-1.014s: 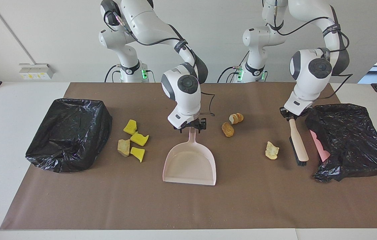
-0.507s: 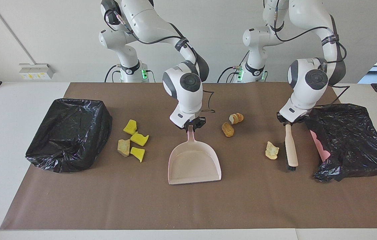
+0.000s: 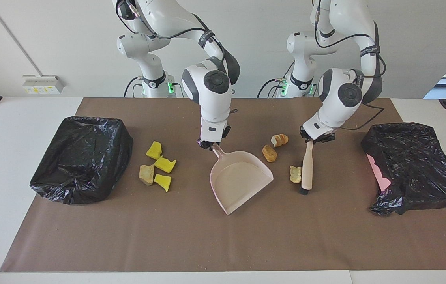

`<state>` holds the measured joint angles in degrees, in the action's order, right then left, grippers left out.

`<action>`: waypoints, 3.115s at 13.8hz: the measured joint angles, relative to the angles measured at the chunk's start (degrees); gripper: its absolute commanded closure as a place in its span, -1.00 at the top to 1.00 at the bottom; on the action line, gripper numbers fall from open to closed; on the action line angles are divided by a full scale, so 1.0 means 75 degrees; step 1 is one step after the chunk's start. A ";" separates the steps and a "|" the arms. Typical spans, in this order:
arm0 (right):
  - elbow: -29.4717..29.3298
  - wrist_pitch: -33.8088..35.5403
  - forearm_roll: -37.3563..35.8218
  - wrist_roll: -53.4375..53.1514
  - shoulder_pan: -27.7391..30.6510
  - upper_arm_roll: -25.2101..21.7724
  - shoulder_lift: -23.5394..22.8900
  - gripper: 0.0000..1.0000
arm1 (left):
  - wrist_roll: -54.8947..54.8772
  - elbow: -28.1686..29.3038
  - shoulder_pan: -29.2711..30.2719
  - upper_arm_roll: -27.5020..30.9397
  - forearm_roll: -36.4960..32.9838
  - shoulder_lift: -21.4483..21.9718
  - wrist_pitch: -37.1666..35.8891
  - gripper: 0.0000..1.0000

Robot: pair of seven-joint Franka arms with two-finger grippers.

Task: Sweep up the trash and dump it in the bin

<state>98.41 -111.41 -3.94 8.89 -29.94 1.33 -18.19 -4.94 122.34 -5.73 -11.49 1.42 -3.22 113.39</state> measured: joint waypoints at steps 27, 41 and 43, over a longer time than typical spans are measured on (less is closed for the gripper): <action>0.2321 -0.1374 -0.0267 0.3015 -0.0315 0.0024 0.0873 -1.00 | 0.6874 0.2502 -0.1786 0.0022 0.1818 0.3031 -0.1880 -1.00; 0.1628 0.0077 -0.0462 0.3206 -0.0426 0.0021 0.0715 -1.00 | 0.5777 0.2050 -0.1881 0.0191 0.2354 0.1385 0.1206 -1.00; 0.1663 0.0102 -0.0463 0.2928 -0.0428 0.0022 0.0709 -1.00 | 0.4910 0.2022 -0.1983 0.0113 0.2355 0.1356 0.1215 -1.00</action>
<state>110.88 -110.65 -7.42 30.85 -33.15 1.49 -12.87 31.88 137.50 -20.61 -10.64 19.08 6.95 122.51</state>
